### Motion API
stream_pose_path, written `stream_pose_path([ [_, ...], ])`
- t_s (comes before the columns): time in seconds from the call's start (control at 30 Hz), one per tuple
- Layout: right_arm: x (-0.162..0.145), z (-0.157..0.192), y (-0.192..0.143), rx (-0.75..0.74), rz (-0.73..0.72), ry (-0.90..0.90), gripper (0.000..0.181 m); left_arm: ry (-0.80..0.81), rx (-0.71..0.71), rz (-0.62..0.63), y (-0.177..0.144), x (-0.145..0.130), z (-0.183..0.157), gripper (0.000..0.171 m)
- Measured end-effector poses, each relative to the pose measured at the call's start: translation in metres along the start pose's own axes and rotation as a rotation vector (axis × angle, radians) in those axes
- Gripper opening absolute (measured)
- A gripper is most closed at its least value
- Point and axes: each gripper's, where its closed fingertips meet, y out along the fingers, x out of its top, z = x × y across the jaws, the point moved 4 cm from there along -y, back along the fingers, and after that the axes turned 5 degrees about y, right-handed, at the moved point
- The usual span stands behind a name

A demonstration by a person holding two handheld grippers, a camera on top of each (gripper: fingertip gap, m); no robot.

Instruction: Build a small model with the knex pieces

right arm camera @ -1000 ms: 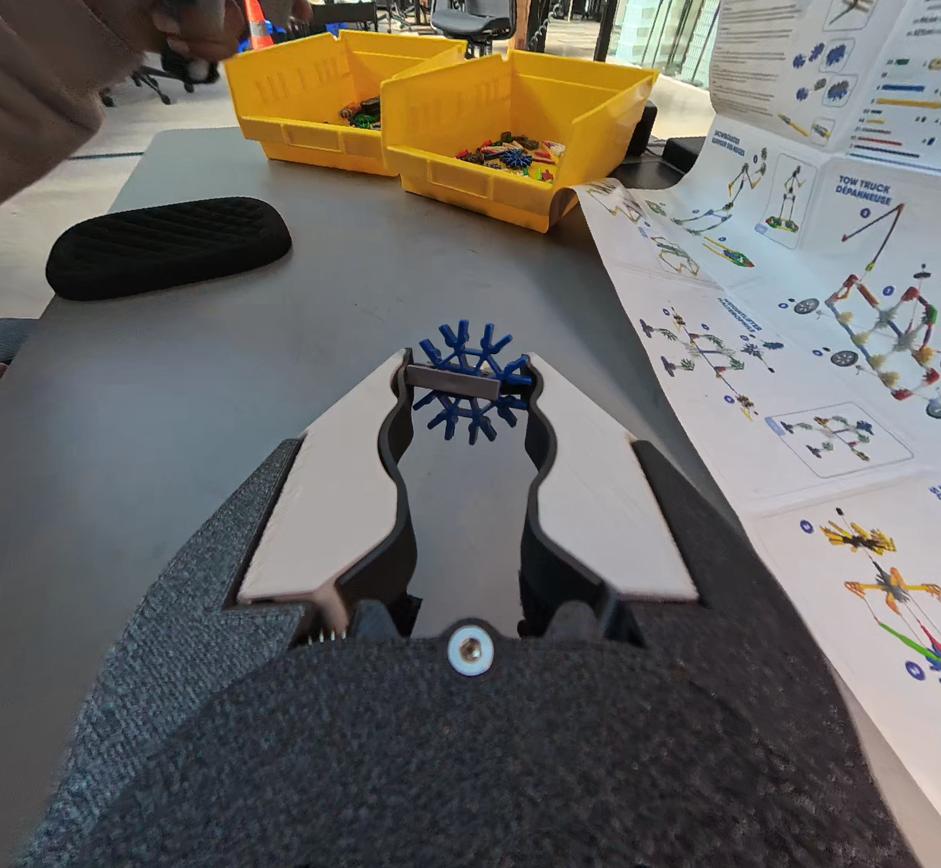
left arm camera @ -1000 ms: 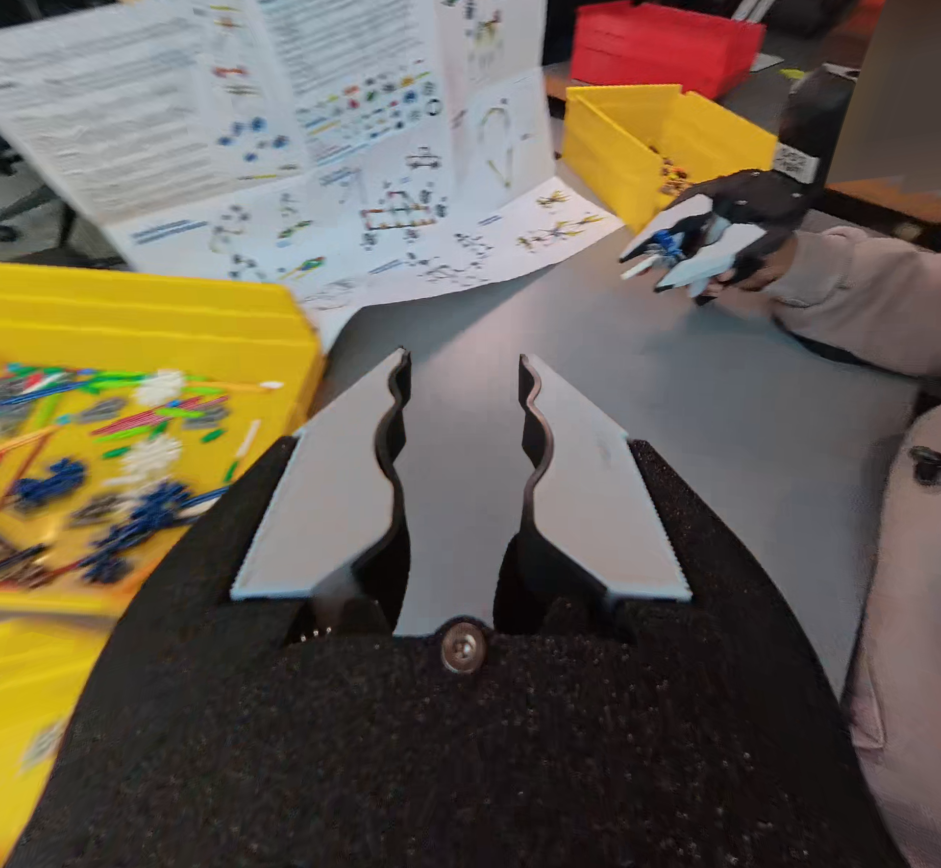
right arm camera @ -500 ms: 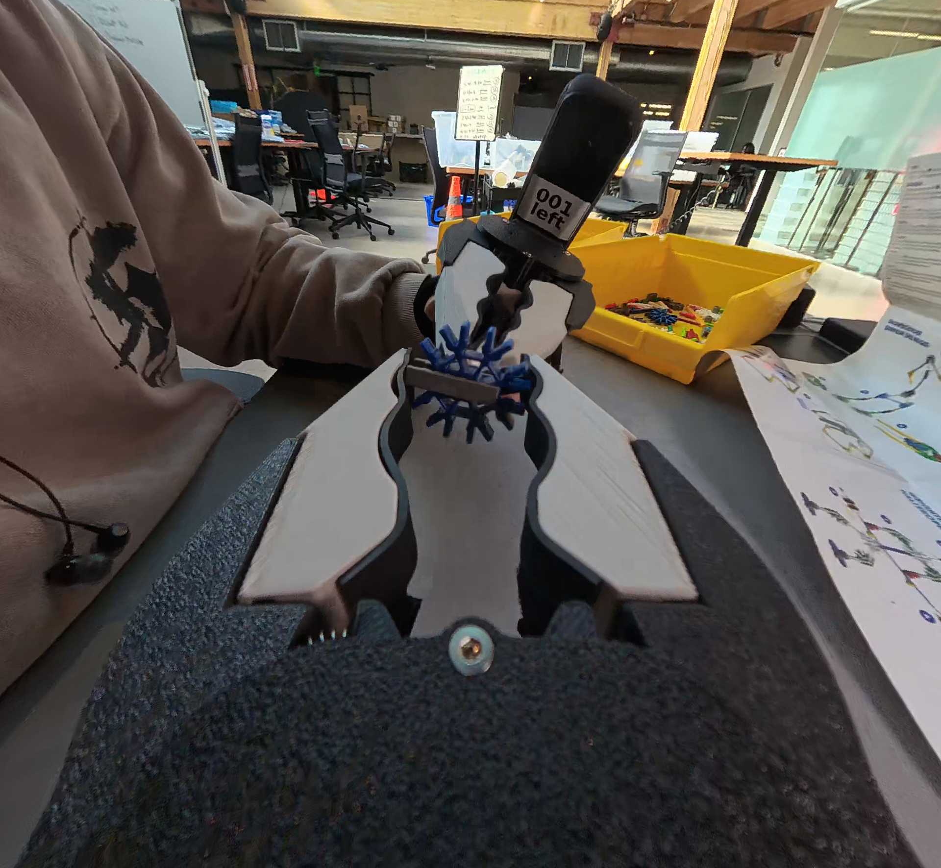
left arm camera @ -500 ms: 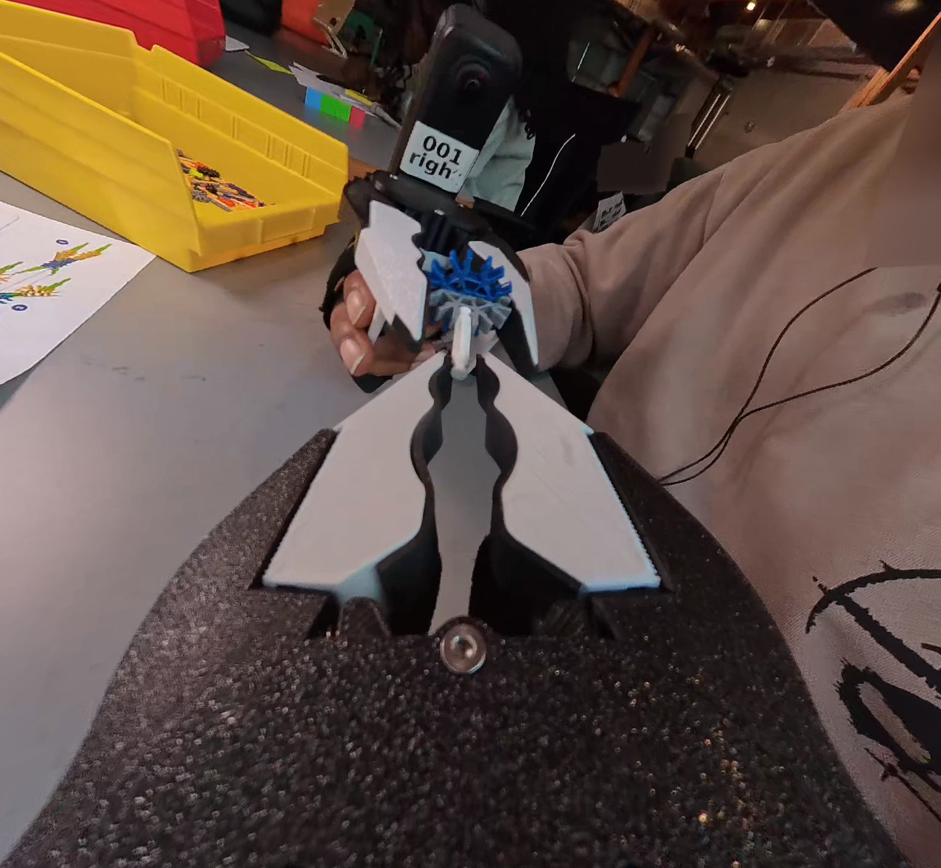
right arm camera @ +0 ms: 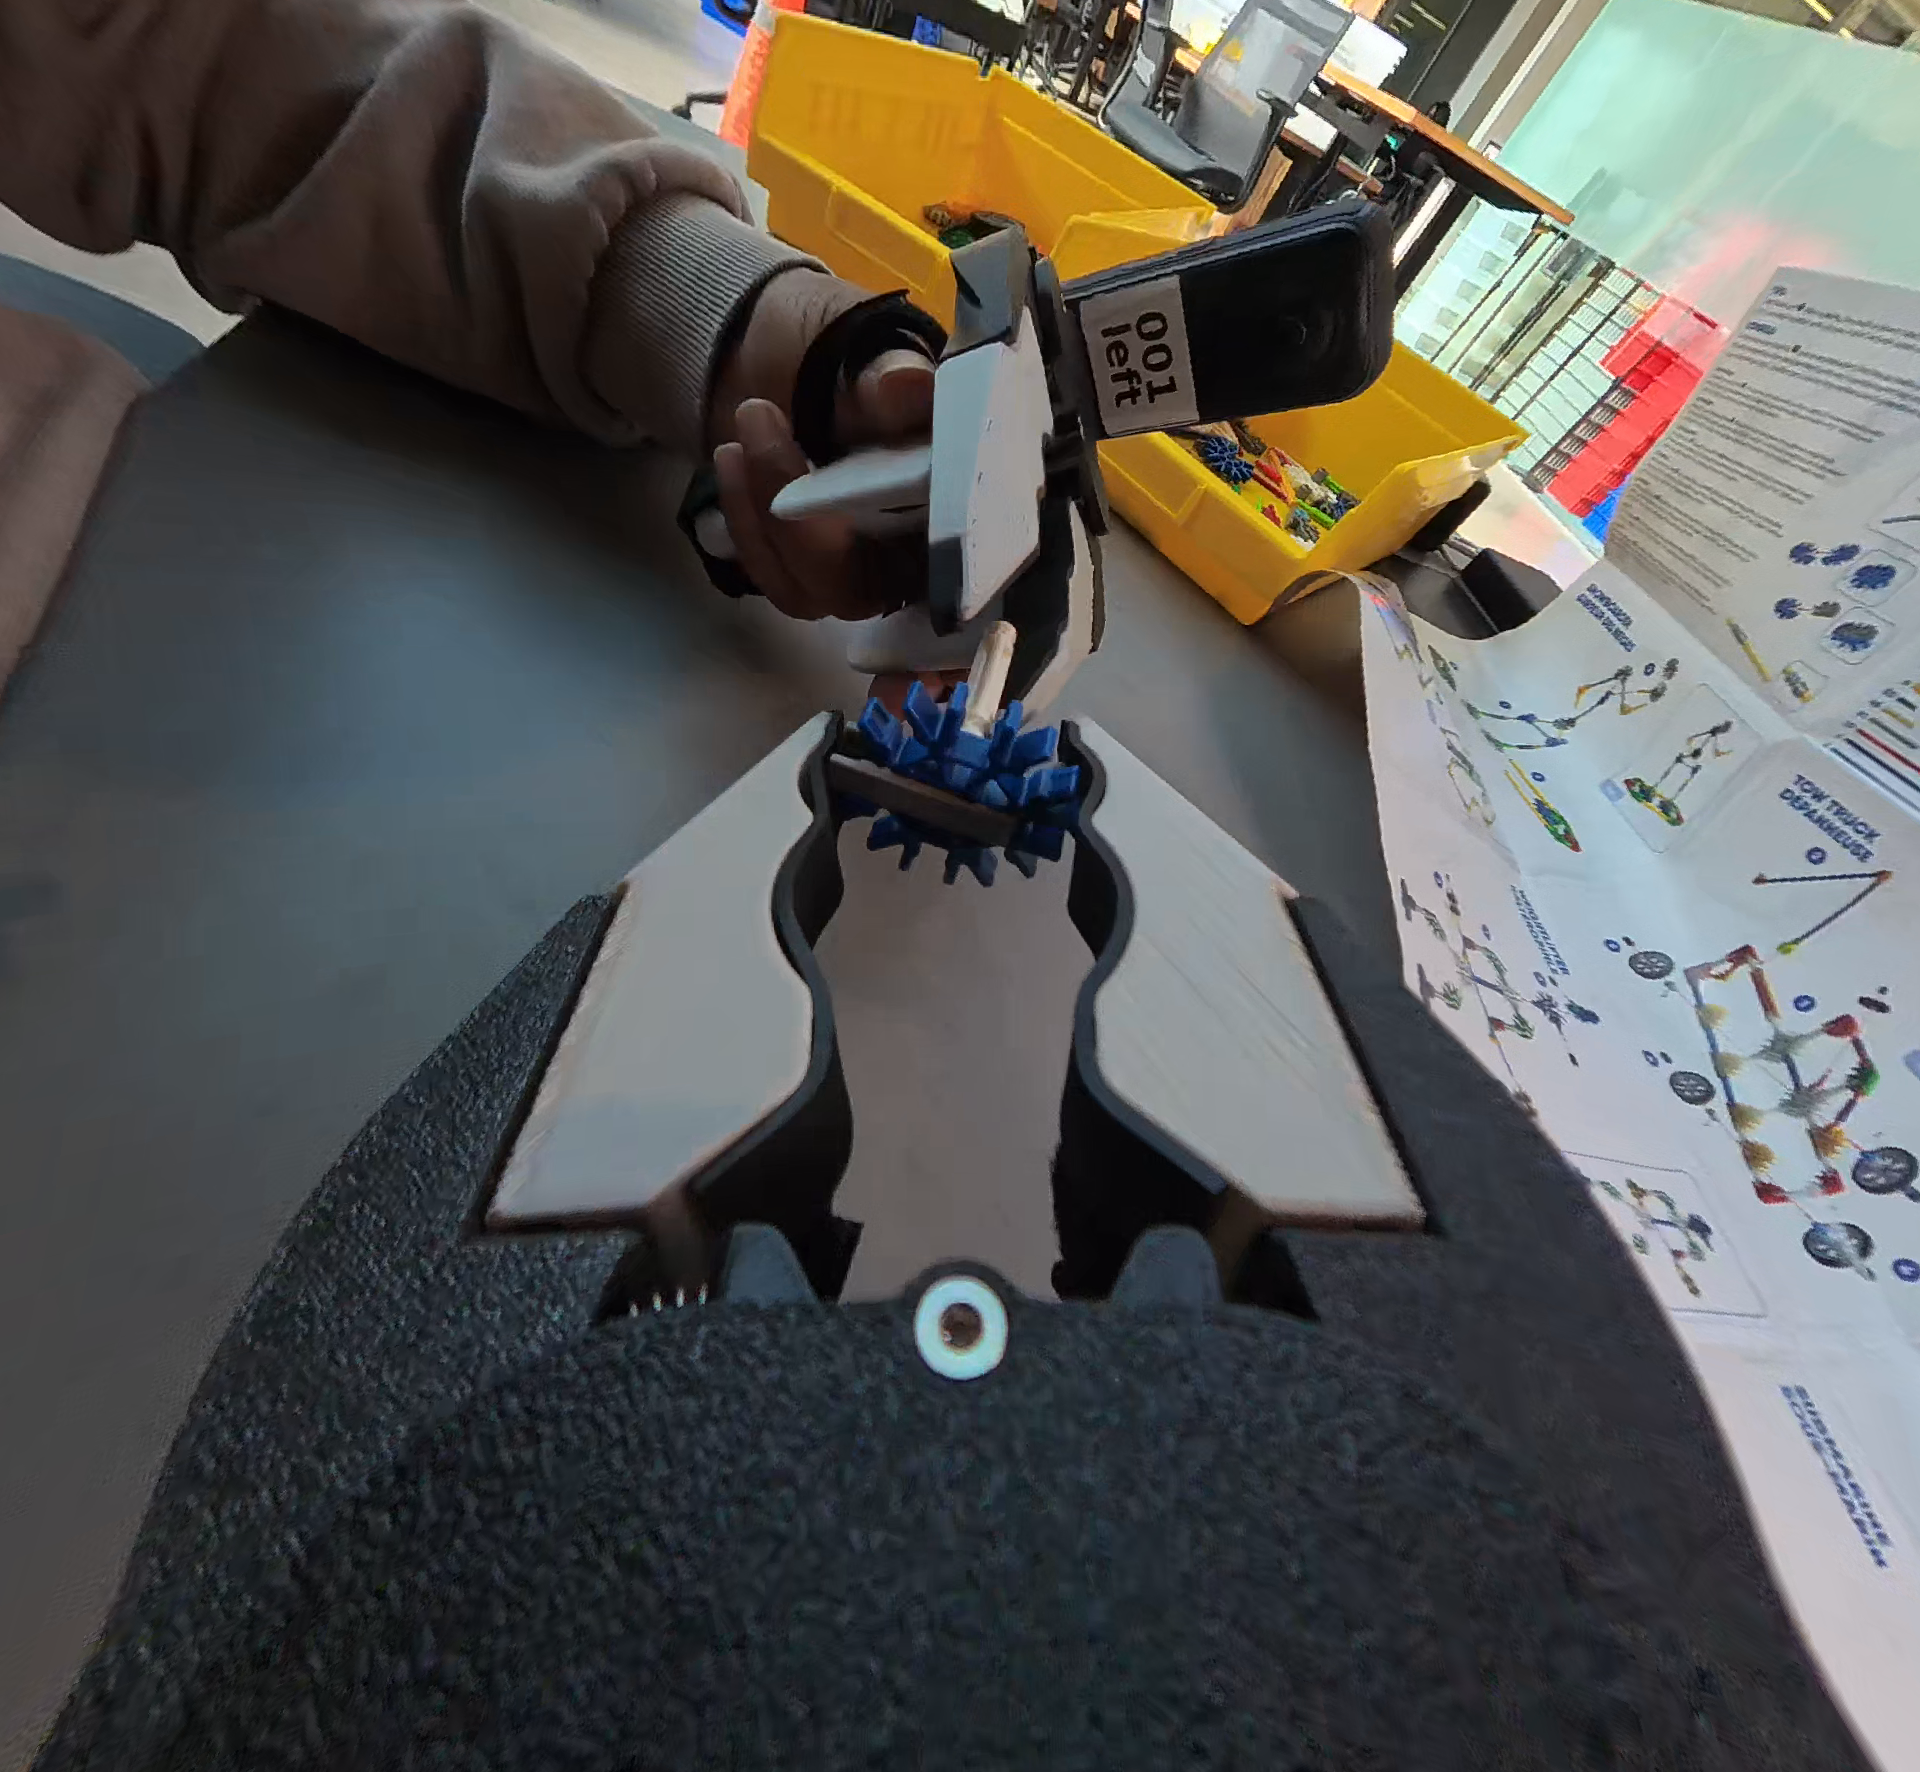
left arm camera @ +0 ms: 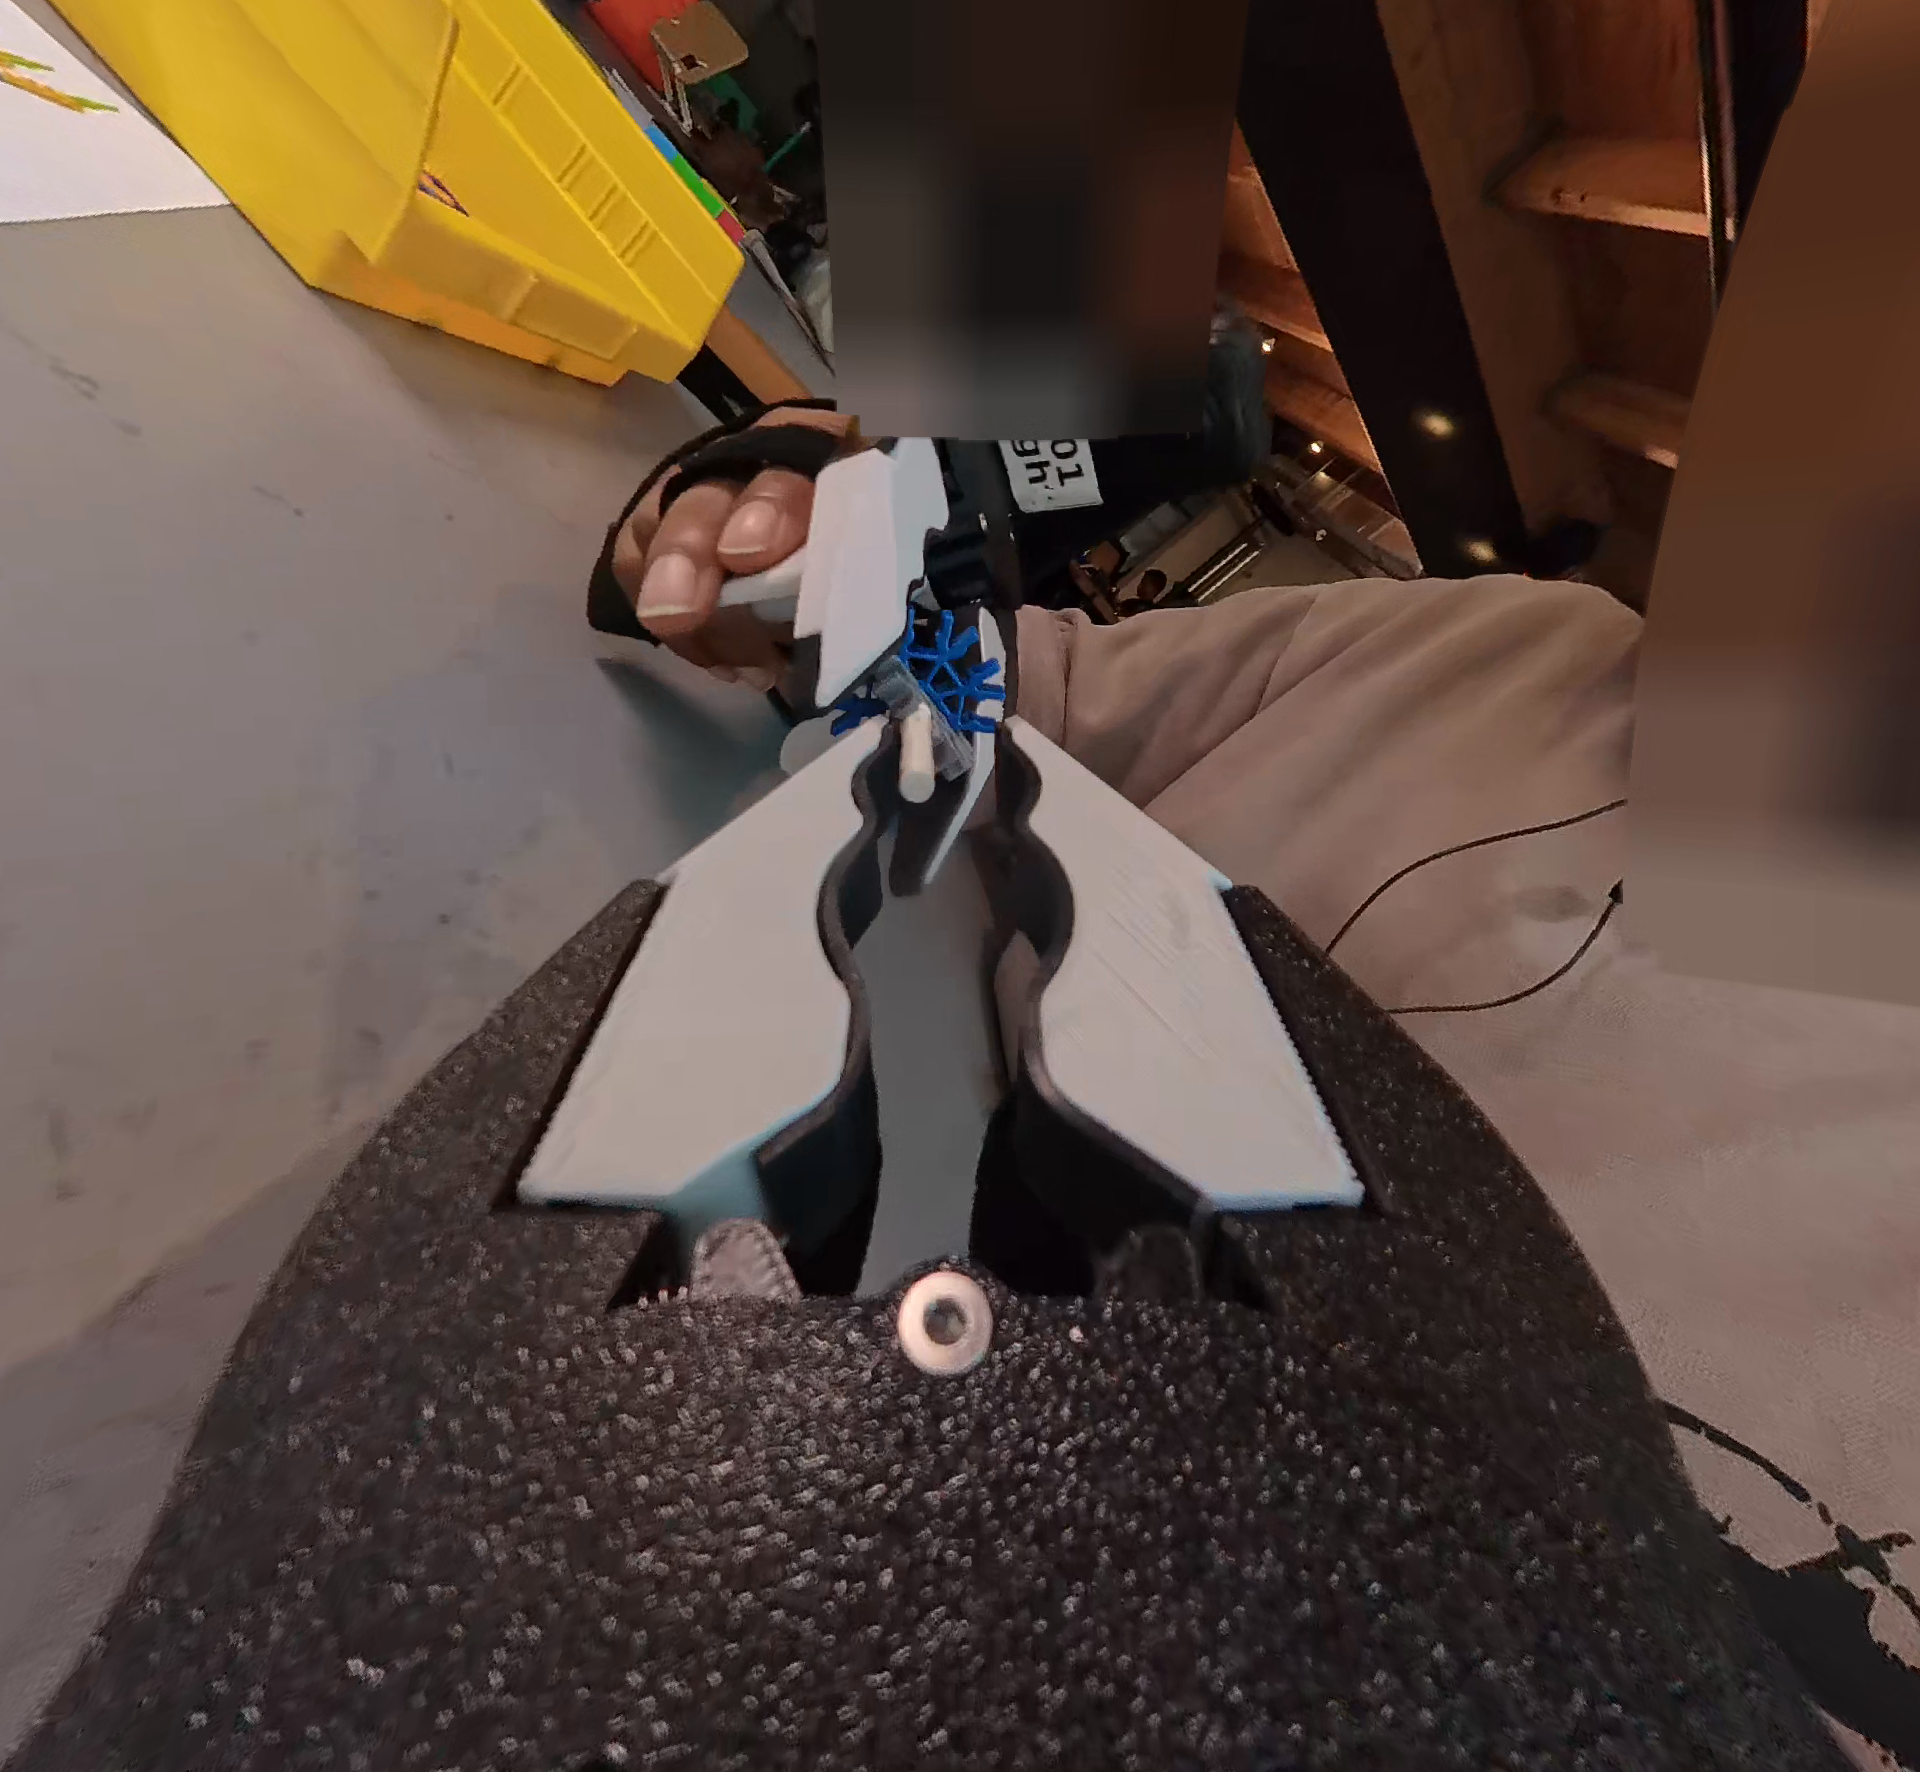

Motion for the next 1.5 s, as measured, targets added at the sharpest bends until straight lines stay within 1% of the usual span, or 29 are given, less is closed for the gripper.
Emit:
stream_pose_path([
  [0.07, -0.002, 0.001, 0.001, -0.016, 0.024, -0.039, 0.039, -0.006, 0.047, 0.012, -0.001, -0.003, 0.006, 0.005],
  [0.13, -0.003, 0.001, 0.002, -0.038, 0.043, -0.071, 0.040, -0.001, 0.059, 0.014, -0.001, -0.003, 0.007, 0.005],
  [0.2, -0.004, 0.000, 0.002, -0.046, 0.055, -0.064, 0.040, 0.021, 0.080, 0.017, -0.002, -0.002, 0.008, 0.005],
  [0.27, -0.002, -0.004, 0.001, -0.046, 0.019, 0.047, 0.042, 0.101, 0.111, 0.013, -0.003, 0.001, 0.005, 0.005],
  [0.3, 0.000, -0.008, 0.000, -0.031, -0.011, 0.145, 0.048, 0.160, 0.123, 0.003, -0.005, 0.005, 0.002, 0.005],
  [0.33, 0.001, -0.011, -0.002, 0.006, -0.042, 0.261, 0.057, 0.231, 0.140, 0.004, -0.006, 0.007, -0.002, 0.005],
  [0.37, 0.003, -0.014, -0.005, 0.052, -0.069, 0.367, 0.062, 0.312, 0.160, 0.007, -0.007, 0.010, -0.005, 0.005],
  [0.4, 0.005, -0.016, -0.008, 0.104, -0.110, 0.462, 0.063, 0.386, 0.173, 0.008, -0.007, 0.011, -0.010, 0.005],
  [0.47, 0.007, -0.018, -0.013, 0.195, -0.176, 0.624, 0.062, 0.472, 0.226, 0.008, -0.007, 0.014, -0.012, 0.005],
  [0.5, 0.008, -0.018, -0.014, 0.227, -0.189, 0.669, 0.062, 0.509, 0.239, 0.011, -0.006, 0.013, -0.013, 0.005],
  [0.57, 0.011, -0.014, -0.012, 0.278, -0.206, 0.711, 0.055, 0.566, 0.253, 0.004, -0.004, 0.013, -0.015, 0.005],
  [0.63, 0.013, -0.011, -0.011, 0.302, -0.212, 0.733, 0.042, 0.607, 0.269, 0.009, -0.003, 0.012, -0.015, 0.005],
  [0.7, 0.016, -0.012, -0.012, 0.307, -0.240, 0.749, 0.041, 0.638, 0.280, 0.010, -0.003, 0.013, -0.017, 0.005],
  [0.73, 0.016, -0.012, -0.013, 0.317, -0.239, 0.759, 0.041, 0.641, 0.282, 0.014, -0.002, 0.013, -0.018, 0.005],
  [0.8, 0.013, -0.015, -0.011, 0.279, -0.226, 0.745, 0.041, 0.633, 0.310, 0.032, -0.004, 0.013, -0.014, 0.005],
  [0.97, 0.012, -0.021, -0.012, 0.180, -0.190, 0.664, 0.040, 0.509, 0.322, 0.061, -0.005, 0.008, -0.001, 0.006],
  [1.03, 0.012, -0.021, -0.012, 0.147, -0.169, 0.620, 0.040, 0.484, 0.330, 0.038, -0.006, 0.011, 0.001, 0.007],
  [1.07, 0.013, -0.021, -0.012, 0.145, -0.173, 0.611, 0.040, 0.459, 0.310, 0.026, -0.006, 0.011, 0.000, 0.007],
  [1.2, 0.016, -0.018, -0.012, 0.165, -0.183, 0.612, 0.040, 0.330, 0.176, -0.015, -0.007, 0.010, -0.003, 0.006],
  [1.27, 0.017, -0.018, -0.012, 0.174, -0.198, 0.621, 0.040, 0.283, 0.135, -0.047, -0.007, 0.012, -0.004, 0.006],
  [1.37, 0.016, -0.019, -0.013, 0.164, -0.201, 0.618, 0.040, 0.270, 0.142, -0.059, -0.006, 0.013, -0.002, 0.006],
  [1.43, 0.016, -0.021, -0.013, 0.151, -0.205, 0.625, 0.040, 0.233, 0.137, -0.088, -0.007, 0.014, -0.001, 0.005],
  [1.5, 0.012, -0.024, -0.011, 0.106, -0.183, 0.608, 0.040, 0.188, 0.161, -0.120, -0.008, 0.015, 0.004, 0.005],
])
